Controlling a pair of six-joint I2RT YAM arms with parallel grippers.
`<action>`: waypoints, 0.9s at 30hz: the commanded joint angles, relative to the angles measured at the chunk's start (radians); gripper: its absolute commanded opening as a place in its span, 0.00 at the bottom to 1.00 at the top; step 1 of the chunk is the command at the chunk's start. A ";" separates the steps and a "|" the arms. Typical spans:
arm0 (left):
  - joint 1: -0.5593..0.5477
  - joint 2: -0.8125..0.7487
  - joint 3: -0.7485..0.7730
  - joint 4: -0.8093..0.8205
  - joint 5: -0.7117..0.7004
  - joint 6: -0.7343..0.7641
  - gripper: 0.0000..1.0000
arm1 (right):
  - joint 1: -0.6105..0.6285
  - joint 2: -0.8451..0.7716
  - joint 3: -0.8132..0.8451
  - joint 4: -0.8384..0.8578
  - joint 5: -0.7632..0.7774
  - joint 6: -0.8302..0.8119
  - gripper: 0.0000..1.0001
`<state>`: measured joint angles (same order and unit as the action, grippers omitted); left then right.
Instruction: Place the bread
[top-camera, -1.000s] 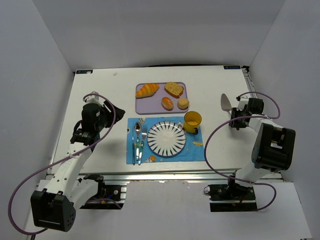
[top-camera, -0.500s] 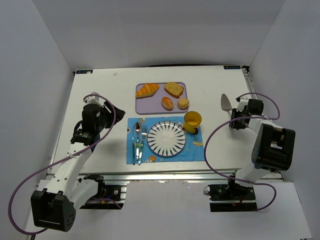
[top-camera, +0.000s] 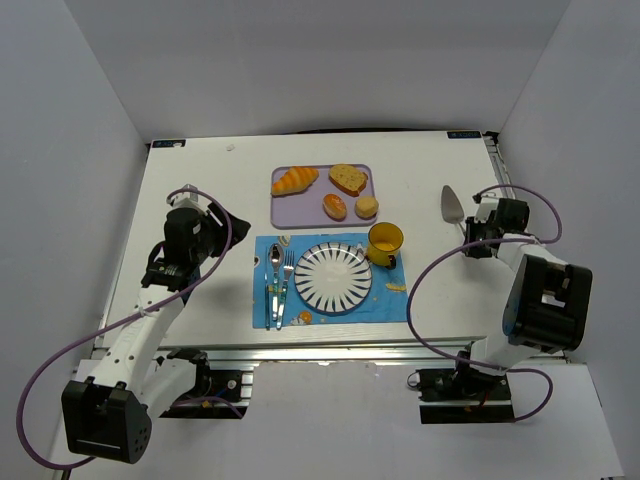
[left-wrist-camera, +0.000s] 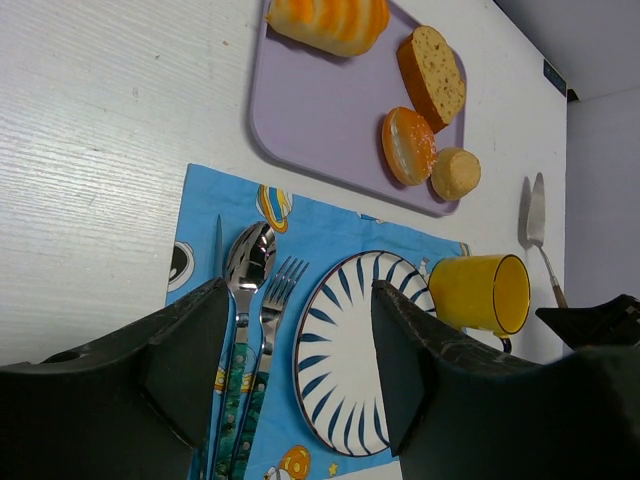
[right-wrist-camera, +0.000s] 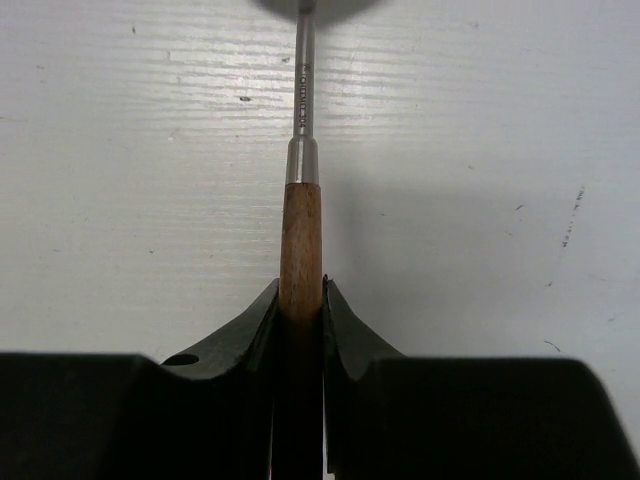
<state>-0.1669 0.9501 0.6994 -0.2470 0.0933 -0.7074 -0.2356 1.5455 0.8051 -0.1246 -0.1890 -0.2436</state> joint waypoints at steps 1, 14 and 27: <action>-0.003 -0.019 -0.003 0.011 -0.001 -0.003 0.68 | -0.002 -0.085 0.009 0.046 -0.023 -0.037 0.00; -0.003 -0.042 0.017 -0.031 -0.012 0.006 0.69 | 0.554 -0.049 0.492 -0.270 0.024 -0.109 0.00; -0.005 -0.086 0.023 -0.077 -0.061 -0.007 0.69 | 0.754 0.390 1.023 -0.695 -0.099 0.095 0.00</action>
<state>-0.1669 0.8913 0.6998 -0.2993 0.0582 -0.7116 0.5041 1.9423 1.7607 -0.7292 -0.2333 -0.2218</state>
